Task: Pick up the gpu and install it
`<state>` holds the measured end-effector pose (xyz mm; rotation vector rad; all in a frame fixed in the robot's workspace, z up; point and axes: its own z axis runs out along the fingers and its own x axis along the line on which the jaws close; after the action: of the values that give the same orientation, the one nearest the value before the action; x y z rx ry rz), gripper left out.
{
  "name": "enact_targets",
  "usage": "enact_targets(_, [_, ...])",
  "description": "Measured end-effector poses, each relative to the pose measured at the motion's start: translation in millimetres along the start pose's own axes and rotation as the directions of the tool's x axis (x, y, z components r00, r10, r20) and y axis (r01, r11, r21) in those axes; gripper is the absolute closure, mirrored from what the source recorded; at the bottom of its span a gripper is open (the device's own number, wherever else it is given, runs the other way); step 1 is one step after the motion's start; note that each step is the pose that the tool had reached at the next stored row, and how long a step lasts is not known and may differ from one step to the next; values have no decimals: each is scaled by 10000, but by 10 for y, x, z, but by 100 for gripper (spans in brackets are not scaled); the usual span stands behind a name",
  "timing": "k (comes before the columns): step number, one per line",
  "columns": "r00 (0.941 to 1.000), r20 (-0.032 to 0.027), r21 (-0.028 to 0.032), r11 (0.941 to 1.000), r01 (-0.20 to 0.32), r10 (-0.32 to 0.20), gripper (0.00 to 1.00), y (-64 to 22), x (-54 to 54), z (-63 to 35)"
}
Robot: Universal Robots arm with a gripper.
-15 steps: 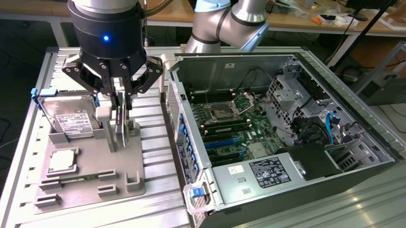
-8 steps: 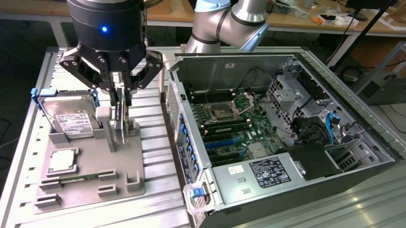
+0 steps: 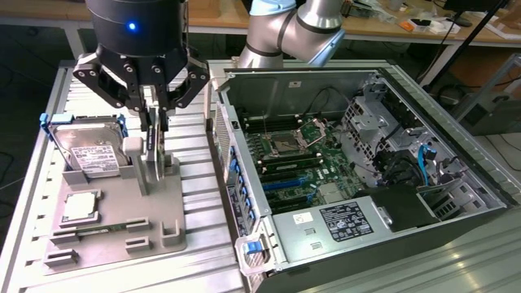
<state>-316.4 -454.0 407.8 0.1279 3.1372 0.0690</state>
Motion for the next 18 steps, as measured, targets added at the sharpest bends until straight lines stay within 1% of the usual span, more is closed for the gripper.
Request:
enact_targets(1, [10000, -1, 1, 10000, 0, 0, 73, 1, 0, -25])
enact_targets(6, [10000, -3, 1, 10000, 0, 0, 73, 4, 0, -89])
enact_targets(14, [10000, -2, 6, 10000, 1, -1, 73, 7, 0, -152])
enact_targets(18, [10000, -3, 8, 10000, 0, 0, 73, 7, 0, -155])
